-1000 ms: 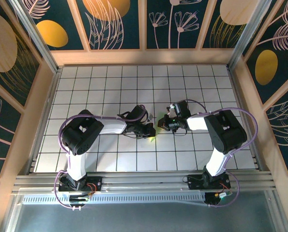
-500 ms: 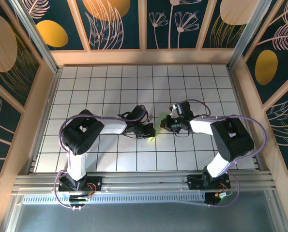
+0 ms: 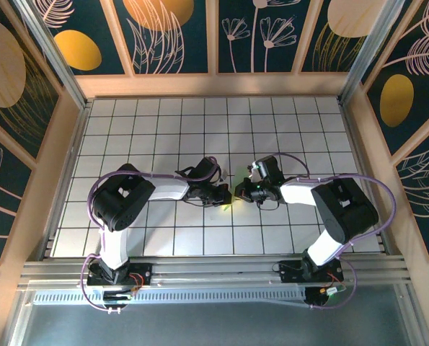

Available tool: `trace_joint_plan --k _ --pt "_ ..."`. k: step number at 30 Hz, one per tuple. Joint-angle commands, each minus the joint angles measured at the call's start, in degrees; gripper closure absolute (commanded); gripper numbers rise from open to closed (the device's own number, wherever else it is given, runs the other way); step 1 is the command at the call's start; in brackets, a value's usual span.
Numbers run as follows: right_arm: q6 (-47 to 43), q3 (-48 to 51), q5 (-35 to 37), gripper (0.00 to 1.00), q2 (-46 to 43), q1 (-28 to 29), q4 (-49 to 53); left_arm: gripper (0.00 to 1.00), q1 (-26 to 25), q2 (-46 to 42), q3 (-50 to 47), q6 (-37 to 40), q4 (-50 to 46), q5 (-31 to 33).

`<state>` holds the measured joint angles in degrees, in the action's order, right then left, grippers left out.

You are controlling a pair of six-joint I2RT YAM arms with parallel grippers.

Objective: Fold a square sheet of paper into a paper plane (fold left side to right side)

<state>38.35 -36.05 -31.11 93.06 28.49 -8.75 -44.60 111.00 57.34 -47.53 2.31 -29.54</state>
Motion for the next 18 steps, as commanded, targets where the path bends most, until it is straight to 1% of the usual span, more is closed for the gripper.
trace_joint_plan --k 1,7,10,18 --pt "1.08 -0.86 -0.15 1.00 0.31 0.59 -1.54 1.00 -0.36 3.06 -0.32 1.46 -6.05 4.32" --pt "3.36 0.43 0.08 1.00 1.97 1.24 -1.96 1.00 -0.40 3.13 -0.04 1.61 -6.70 4.93" --pt "2.87 0.30 1.24 1.00 3.17 1.05 -1.20 1.00 -0.40 3.12 -0.01 1.81 -7.46 5.61" --pt "-2.20 -1.11 3.43 1.00 3.96 -3.00 1.18 1.00 -0.40 3.25 0.05 2.77 -9.60 7.31"
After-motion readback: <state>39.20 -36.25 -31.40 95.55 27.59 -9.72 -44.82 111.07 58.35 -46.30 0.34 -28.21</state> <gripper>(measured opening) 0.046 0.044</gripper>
